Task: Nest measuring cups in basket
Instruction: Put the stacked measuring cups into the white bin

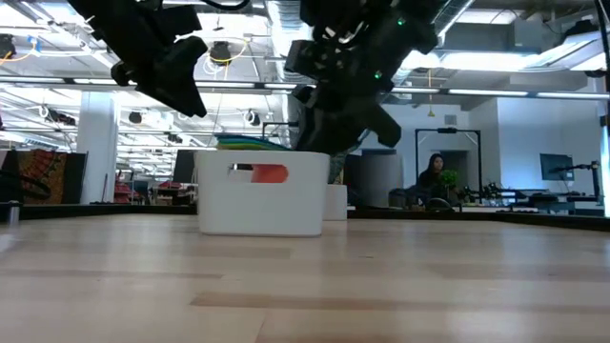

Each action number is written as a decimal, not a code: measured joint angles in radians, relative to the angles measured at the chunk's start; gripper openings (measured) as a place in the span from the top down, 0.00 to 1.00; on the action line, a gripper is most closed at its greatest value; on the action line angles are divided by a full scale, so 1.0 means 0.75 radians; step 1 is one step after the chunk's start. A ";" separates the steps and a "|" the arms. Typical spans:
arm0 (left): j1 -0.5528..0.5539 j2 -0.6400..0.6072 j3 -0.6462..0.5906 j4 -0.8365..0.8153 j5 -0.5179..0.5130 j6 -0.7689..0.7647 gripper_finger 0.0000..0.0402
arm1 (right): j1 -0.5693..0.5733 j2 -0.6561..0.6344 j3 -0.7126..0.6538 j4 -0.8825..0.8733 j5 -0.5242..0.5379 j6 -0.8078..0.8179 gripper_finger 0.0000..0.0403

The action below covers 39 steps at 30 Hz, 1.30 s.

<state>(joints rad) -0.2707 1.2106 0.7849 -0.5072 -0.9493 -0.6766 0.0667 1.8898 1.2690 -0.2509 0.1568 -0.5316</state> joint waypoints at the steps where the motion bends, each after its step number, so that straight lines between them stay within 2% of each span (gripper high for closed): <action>1: 0.000 0.000 0.000 -0.001 0.001 -0.001 0.65 | 0.000 -0.003 0.000 -0.015 0.000 0.005 0.80; 15: 0.000 0.000 0.000 0.000 0.004 0.007 0.65 | 0.035 -0.009 0.004 -0.231 0.020 0.245 0.80; 24: 0.000 0.000 0.000 0.000 0.005 0.012 0.65 | 0.159 -0.015 0.003 -0.252 0.022 0.290 0.80; 29: 0.000 0.000 0.000 0.000 0.005 0.012 0.65 | 0.166 -0.015 0.002 -0.252 0.055 0.318 0.79; 32: 0.000 0.000 0.000 0.000 0.005 0.013 0.65 | 0.151 -0.014 0.018 -0.275 0.033 0.431 0.79; 36: 0.000 0.000 0.000 -0.007 0.015 0.026 0.65 | 0.141 -0.011 0.072 -0.337 0.002 0.690 0.79; 39: 0.000 0.000 0.000 -0.005 0.014 0.038 0.65 | 0.136 -0.009 0.090 -0.337 0.001 0.694 0.79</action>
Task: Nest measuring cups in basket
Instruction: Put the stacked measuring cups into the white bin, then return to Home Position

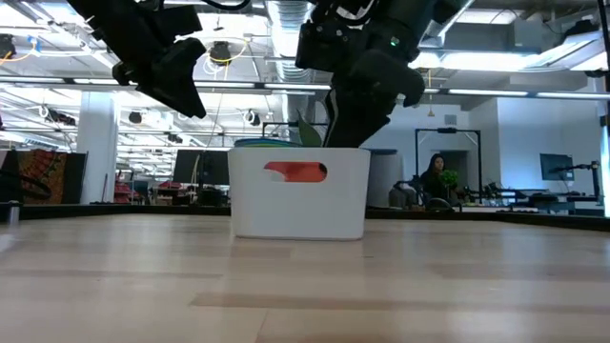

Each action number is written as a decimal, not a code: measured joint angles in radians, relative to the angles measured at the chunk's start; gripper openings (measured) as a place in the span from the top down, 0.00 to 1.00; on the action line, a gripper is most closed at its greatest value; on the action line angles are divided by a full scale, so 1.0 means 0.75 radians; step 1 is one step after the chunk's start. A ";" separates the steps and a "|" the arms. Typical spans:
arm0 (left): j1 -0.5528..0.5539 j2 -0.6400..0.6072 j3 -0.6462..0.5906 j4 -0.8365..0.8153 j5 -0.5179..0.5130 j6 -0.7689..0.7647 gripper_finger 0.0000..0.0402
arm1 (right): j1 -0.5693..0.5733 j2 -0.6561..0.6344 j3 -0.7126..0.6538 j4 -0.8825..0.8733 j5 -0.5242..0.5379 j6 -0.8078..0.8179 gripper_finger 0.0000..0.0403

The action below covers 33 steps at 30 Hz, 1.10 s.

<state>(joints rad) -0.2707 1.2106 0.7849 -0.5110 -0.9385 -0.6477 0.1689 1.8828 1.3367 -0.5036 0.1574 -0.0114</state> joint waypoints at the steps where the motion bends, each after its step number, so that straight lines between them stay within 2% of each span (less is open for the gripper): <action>1: 0.001 0.000 0.000 0.000 -0.002 0.000 0.65 | -0.008 0.000 0.004 0.002 0.002 -0.021 0.79; 13: 0.002 0.000 0.000 0.000 -0.001 0.014 0.65 | -0.089 0.027 0.008 -0.017 0.041 -0.180 0.77; 16: 0.002 0.000 0.000 0.001 -0.001 0.010 0.65 | -0.089 0.027 0.009 -0.027 0.041 -0.196 0.71; 23: -0.012 0.000 0.000 0.000 -0.033 0.035 0.65 | -0.077 -0.019 0.009 -0.035 0.035 -0.120 0.48; 27: -0.048 -0.014 0.000 -0.011 -0.113 0.064 0.65 | -0.076 -0.084 0.001 -0.030 0.034 -0.079 0.43; 29: -0.072 -0.033 0.000 -0.018 -0.161 0.045 0.65 | -0.076 -0.147 -0.045 0.038 0.031 -0.061 0.43; 33: -0.176 -0.093 -0.054 -0.003 -0.263 -0.032 0.65 | -0.078 -0.325 -0.269 0.384 -0.007 -0.017 0.46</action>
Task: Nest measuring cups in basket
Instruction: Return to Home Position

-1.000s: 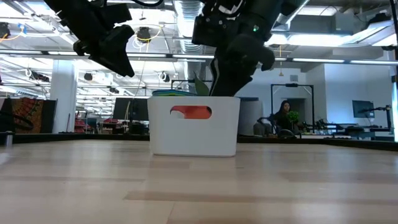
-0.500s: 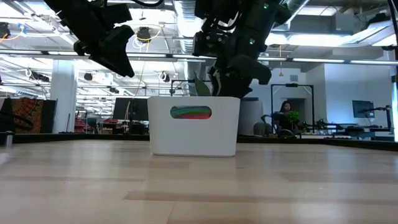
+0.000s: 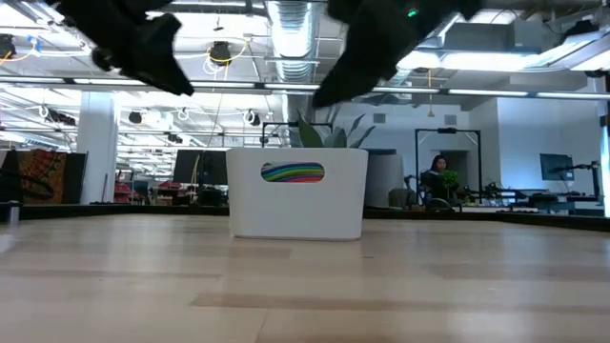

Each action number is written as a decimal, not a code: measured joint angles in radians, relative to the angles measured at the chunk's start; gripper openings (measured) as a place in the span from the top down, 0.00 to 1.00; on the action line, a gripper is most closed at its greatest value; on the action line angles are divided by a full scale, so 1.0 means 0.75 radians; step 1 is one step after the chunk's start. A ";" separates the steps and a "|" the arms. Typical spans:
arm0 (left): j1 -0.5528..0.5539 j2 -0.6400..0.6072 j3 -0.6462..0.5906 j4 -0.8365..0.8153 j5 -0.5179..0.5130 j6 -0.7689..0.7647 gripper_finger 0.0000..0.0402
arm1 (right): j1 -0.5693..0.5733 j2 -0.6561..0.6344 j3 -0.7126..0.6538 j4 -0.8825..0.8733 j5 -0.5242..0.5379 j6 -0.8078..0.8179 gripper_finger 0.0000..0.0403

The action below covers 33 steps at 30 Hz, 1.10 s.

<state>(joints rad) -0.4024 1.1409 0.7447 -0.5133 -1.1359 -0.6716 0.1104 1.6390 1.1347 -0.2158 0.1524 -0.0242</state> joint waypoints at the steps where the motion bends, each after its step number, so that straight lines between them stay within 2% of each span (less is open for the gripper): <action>1: -0.034 -0.018 -0.027 0.009 -0.034 -0.033 0.65 | 0.000 -0.056 -0.072 0.107 -0.008 0.010 0.48; 4: -0.128 -0.071 -0.139 0.116 -0.127 -0.096 0.65 | 0.006 -0.241 -0.315 0.457 -0.027 0.018 0.51; 6: -0.156 -0.098 -0.227 0.276 -0.112 -0.039 0.65 | 0.011 -0.370 -0.469 0.654 -0.028 0.023 0.53; 8: -0.140 -0.104 -0.305 0.508 0.014 0.112 0.65 | 0.010 -0.493 -0.593 0.811 -0.030 0.032 0.57; 11: -0.070 -0.084 -0.409 0.980 0.248 0.395 0.65 | -0.003 -0.663 -0.733 0.960 -0.034 0.043 0.64; 13: -0.012 -0.063 -0.448 1.216 0.383 0.586 0.65 | -0.021 -0.771 -0.793 0.979 -0.074 0.041 0.71; 15: 0.052 -0.066 -0.460 1.339 0.483 0.748 0.65 | -0.046 -0.864 -0.830 0.966 -0.132 0.038 0.79; 20: 0.201 -0.201 -0.456 1.372 0.677 0.931 0.65 | -0.093 -1.102 -0.937 0.887 -0.225 0.044 0.97; 23: 0.242 -0.336 -0.486 1.337 0.711 0.958 0.65 | -0.114 -1.259 -1.014 0.849 -0.235 0.071 0.96; 27: 0.254 -0.535 -0.605 1.330 0.771 0.943 0.65 | -0.121 -1.435 -1.139 0.860 -0.235 0.126 0.93; 33: 0.254 -0.865 -0.782 1.294 0.775 0.899 0.65 | -0.121 -1.600 -1.249 0.843 -0.241 0.174 0.98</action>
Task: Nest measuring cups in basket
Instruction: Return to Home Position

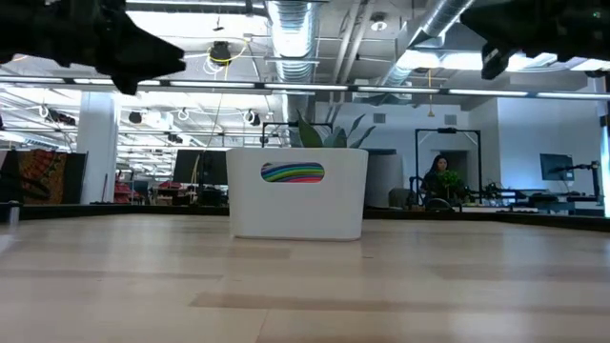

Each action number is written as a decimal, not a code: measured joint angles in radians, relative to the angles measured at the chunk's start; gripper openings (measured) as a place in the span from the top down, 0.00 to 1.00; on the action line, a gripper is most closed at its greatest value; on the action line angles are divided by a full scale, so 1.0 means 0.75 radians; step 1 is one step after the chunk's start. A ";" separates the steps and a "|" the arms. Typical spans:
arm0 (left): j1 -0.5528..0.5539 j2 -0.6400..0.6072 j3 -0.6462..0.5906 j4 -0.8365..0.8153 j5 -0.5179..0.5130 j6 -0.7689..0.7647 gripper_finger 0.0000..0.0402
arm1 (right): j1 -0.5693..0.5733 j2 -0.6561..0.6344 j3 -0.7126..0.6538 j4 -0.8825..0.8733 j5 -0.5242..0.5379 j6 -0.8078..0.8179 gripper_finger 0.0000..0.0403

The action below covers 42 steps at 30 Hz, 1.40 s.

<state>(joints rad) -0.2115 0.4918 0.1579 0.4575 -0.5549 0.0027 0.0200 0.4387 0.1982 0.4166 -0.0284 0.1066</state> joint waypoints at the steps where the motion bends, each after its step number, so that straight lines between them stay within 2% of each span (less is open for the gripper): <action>1: 0.000 -0.062 -0.008 -0.038 -0.001 0.004 0.65 | 0.000 -0.025 -0.008 -0.009 -0.002 0.001 0.98; 8: 0.000 -0.449 -0.009 -0.373 0.020 0.034 0.65 | -0.034 -0.202 -0.010 -0.206 -0.106 0.013 0.97; 15: 0.000 -0.645 -0.032 -0.587 0.035 0.004 0.65 | -0.036 -0.271 -0.010 -0.270 -0.178 0.042 0.97; 22: 0.000 -0.651 -0.099 -0.583 0.037 0.043 0.65 | -0.037 -0.326 -0.011 -0.366 -0.178 0.077 0.97; 34: 0.000 -0.651 -0.130 -0.587 0.038 0.053 0.65 | 0.006 -0.373 -0.243 -0.087 -0.203 0.172 0.97; 42: 0.000 -0.651 -0.130 -0.592 0.057 0.056 0.65 | 0.009 -0.417 -0.253 -0.092 -0.210 0.166 0.97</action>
<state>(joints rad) -0.2115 0.0036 0.0605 0.0134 -0.5121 0.0444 0.0265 0.1259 0.0082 0.3477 -0.1860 0.2309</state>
